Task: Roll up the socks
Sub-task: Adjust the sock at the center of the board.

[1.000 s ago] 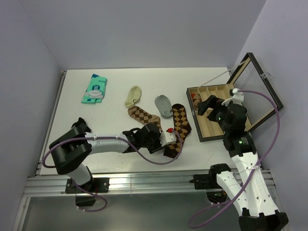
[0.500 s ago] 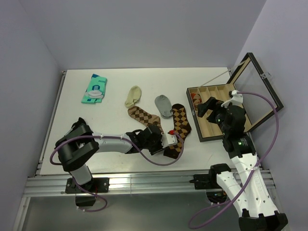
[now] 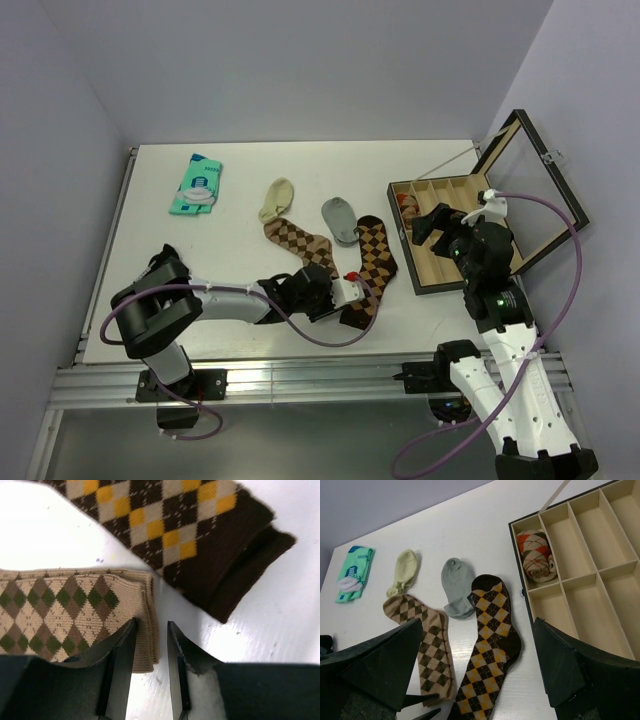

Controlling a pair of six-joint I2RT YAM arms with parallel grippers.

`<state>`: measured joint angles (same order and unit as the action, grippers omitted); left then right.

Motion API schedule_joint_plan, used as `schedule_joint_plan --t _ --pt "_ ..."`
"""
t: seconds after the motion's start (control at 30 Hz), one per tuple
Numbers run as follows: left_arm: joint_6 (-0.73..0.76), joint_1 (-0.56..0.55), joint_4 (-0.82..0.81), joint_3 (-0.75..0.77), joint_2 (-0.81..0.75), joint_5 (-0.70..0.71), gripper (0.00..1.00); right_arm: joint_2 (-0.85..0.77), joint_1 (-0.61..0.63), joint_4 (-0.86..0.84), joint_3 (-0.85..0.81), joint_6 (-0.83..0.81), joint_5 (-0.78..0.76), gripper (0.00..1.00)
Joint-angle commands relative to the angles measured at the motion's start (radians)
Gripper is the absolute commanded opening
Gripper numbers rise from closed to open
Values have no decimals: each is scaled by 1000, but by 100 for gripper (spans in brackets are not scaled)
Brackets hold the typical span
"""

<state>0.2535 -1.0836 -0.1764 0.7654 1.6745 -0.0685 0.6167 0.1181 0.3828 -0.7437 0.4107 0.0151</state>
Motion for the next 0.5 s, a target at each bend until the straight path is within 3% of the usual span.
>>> schedule_joint_plan --t 0.0,0.47 --pt "10 -1 -11 -28 -35 64 37 -12 3 -4 -2 -12 -14 99" --pt "56 -7 -96 -72 -73 162 38 -12 3 -9 6 -18 -7 99"
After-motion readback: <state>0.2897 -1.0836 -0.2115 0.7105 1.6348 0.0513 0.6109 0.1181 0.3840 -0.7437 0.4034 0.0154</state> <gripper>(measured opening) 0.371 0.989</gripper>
